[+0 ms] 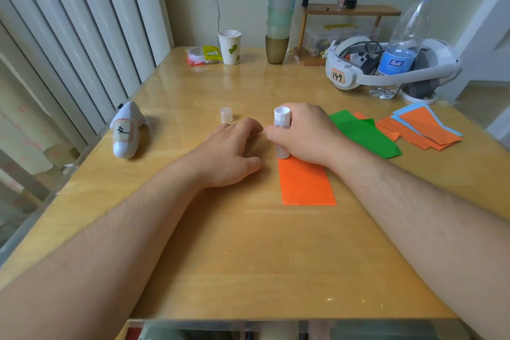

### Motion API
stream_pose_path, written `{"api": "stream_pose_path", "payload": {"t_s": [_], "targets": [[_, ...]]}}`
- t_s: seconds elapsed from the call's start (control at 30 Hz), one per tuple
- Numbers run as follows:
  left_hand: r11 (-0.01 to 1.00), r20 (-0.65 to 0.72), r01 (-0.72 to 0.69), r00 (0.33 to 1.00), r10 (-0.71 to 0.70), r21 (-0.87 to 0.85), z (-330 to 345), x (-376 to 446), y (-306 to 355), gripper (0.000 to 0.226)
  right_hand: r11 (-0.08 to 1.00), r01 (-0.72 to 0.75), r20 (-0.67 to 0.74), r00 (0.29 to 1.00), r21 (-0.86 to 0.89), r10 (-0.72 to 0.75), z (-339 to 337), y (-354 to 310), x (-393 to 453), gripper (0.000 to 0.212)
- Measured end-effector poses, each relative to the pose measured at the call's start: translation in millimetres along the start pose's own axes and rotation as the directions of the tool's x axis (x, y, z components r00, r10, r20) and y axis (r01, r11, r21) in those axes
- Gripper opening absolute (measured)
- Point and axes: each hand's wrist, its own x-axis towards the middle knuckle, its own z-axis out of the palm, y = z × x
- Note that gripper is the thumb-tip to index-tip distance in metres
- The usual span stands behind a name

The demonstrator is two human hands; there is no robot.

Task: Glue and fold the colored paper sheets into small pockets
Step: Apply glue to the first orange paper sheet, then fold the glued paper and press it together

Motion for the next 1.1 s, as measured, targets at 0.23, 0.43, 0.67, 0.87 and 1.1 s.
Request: {"api": "stream_pose_path", "payload": {"t_s": [0.23,0.43,0.67,0.87,1.1], "targets": [[0.963,-0.220,0.112,0.961,-0.167,-0.244,-1,2,4,0.028,0.938,-0.060,-0.285,0.944,0.342,0.164,2,18,6,0.029],[0.923,-0.257,0.026,0.957,-0.134,-0.383,2,7,13,0.015,0.744,0.004,-0.271,0.932,0.668,0.239,7,15,5,0.022],[0.681,-0.279,-0.103,0.948,-0.154,-0.725,11,15,28,0.029,0.440,-0.113,-0.026,0.954,0.891,0.298,6,6,5,0.013],[0.657,-0.353,-0.200,0.929,-0.109,-0.727,8,17,27,0.015,0.529,-0.063,-0.028,0.986,0.846,0.163,11,0,3,0.010],[0.948,-0.456,0.015,0.874,-0.166,-0.317,-4,21,-2,0.021,0.974,-0.008,-0.117,0.992,0.228,0.036,18,4,2,0.024]]}}
